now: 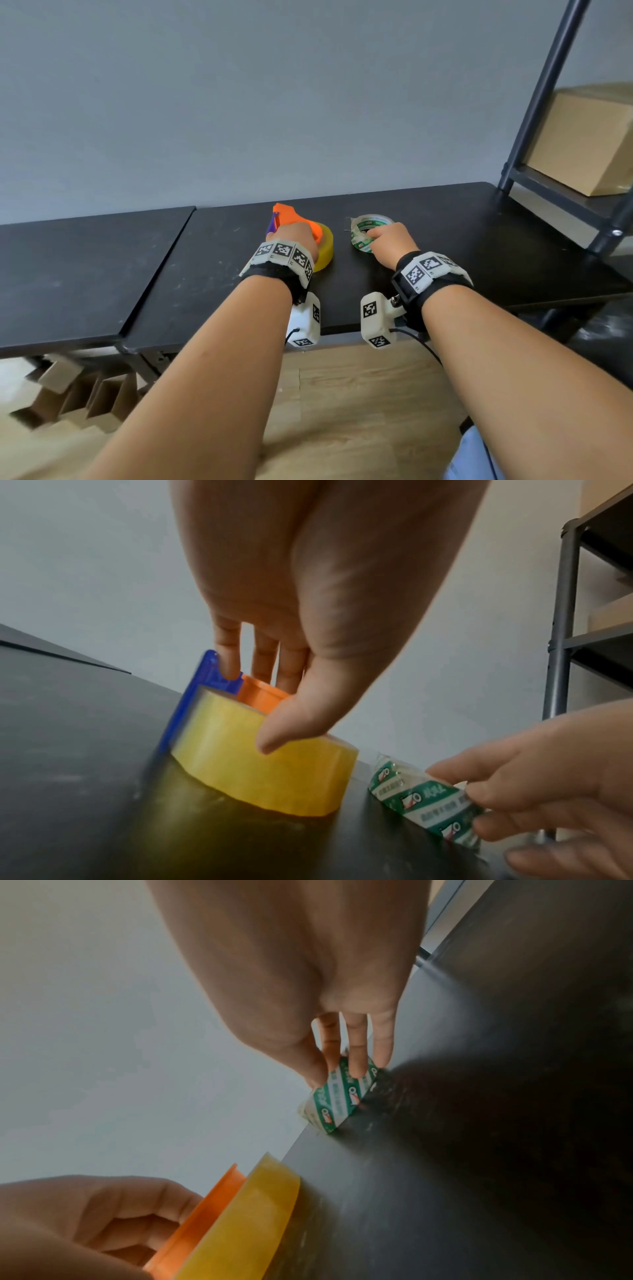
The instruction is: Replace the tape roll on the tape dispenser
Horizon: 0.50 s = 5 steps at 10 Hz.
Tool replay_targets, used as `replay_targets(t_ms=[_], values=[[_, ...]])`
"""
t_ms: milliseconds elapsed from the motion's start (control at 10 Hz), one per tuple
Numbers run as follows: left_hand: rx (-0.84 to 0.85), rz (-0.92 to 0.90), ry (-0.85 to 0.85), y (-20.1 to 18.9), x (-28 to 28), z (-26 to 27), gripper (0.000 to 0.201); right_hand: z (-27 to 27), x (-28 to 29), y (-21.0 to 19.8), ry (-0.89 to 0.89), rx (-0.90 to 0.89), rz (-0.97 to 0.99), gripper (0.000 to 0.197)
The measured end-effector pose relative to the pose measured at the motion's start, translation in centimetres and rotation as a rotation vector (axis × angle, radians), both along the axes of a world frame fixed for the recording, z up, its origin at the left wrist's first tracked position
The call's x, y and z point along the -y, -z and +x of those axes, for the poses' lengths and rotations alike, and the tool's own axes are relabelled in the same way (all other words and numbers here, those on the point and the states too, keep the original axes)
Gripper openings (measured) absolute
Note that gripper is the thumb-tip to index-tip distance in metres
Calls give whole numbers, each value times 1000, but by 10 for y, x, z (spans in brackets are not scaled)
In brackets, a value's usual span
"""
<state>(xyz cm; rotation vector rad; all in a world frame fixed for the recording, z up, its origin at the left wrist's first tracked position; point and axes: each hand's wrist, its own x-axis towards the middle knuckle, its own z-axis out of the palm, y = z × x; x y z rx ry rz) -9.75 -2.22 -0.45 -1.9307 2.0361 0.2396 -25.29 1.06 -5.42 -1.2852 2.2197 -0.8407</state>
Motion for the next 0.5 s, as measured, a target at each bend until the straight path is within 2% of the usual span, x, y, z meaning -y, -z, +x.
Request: replay_targets(t_ms=[100,200,300,400,500], values=[[-60,-35,10,2,-3,10,50,4,4,0,-33,-44,32,46],[-173,-96,-57,8,0,19,52,10,3,-6,-91,-116,65,48],[-291,-128,55,5,-6,23,49,12,2,-13,-58,-88,23,57],[-288,-161,114,0,-15,28,39,16,-5,-22,-49,-83,-23,55],[-327,-260,139,-7,-20,33,37,23,-11,-32,-88,-119,-47,49]])
